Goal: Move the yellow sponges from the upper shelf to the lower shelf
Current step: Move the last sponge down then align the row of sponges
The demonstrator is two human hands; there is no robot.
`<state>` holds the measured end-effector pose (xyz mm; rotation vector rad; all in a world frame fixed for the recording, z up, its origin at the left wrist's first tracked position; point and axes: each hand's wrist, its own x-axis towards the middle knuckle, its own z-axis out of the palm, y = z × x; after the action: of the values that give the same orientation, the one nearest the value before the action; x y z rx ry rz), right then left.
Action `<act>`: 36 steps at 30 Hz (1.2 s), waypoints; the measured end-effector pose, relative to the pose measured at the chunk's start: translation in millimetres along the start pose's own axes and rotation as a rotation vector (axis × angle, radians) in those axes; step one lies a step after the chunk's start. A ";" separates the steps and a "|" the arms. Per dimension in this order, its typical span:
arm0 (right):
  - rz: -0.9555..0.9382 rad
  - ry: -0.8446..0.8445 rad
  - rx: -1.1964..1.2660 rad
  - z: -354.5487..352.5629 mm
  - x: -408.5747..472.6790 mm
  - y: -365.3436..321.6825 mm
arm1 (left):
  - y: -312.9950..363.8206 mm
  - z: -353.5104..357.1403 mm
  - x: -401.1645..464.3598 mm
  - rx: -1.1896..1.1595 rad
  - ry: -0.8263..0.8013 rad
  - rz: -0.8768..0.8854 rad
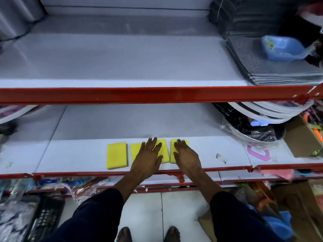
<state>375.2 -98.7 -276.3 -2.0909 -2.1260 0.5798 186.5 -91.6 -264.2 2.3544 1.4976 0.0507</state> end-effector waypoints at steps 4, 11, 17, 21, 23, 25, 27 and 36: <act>-0.048 -0.040 0.038 1.6 -1.1 6.3 | 1.8 3.2 16.7 0.049 -0.038 -0.031; -0.066 -0.078 0.075 2.1 -11.3 18.9 | -4.6 4.1 12.5 0.096 -0.152 -0.018; -0.050 -0.059 0.095 4.7 -17.0 18.9 | -3.6 2.6 4.1 0.052 -0.173 -0.006; -0.039 -0.042 0.118 7.3 -18.3 18.0 | 1.8 2.1 1.3 0.030 -0.153 0.000; -0.033 -0.029 0.141 9.2 -18.8 17.5 | 3.6 2.3 0.8 0.024 -0.138 -0.001; -0.033 -0.020 0.149 10.6 -19.2 16.7 | 4.8 2.5 0.8 0.017 -0.124 -0.003; -0.028 -0.022 0.147 11.5 -19.2 16.1 | 5.7 3.5 0.7 0.003 -0.110 -0.008; -0.028 -0.049 0.154 13.0 -17.5 14.5 | 20.3 6.6 3.9 0.058 -0.122 0.000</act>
<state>385.4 -118.7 -289.9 -1.9824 -2.0598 0.7720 207.4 -97.6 -264.7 2.3567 1.4592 -0.1354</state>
